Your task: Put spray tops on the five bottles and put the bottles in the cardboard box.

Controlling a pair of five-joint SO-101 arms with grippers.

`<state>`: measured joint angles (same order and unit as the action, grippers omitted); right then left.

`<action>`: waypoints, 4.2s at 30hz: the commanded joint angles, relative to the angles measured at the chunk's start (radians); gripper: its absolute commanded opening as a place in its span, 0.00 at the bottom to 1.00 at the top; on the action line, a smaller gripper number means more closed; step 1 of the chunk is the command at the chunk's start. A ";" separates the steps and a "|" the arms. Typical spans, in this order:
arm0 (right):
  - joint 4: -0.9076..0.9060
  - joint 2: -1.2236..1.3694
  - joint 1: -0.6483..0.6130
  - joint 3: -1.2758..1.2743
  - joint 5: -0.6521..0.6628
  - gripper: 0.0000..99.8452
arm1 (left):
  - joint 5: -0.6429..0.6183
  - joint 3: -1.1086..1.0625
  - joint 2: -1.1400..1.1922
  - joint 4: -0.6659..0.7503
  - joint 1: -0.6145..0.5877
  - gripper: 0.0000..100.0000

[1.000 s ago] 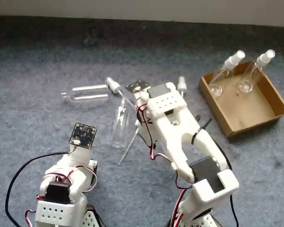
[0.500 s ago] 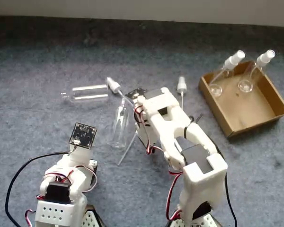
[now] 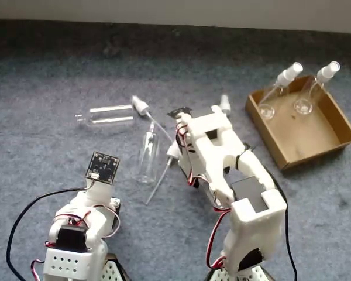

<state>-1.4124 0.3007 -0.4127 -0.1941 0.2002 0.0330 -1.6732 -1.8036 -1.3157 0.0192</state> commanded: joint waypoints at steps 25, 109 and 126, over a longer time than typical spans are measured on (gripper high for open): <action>-0.231 -0.524 0.090 0.156 -0.003 0.22 | 0.009 -0.022 -0.007 -0.003 0.013 0.01; 0.924 -2.095 0.400 -1.593 -0.144 0.13 | 0.029 0.851 0.892 0.006 0.056 0.00; 0.923 -2.091 0.400 -1.593 -0.144 0.13 | 0.021 0.938 1.098 0.304 0.298 0.00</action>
<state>-0.4856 -1.7691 -0.0230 -1.6732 0.0637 0.0575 -0.7925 -0.7296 -1.0564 0.2954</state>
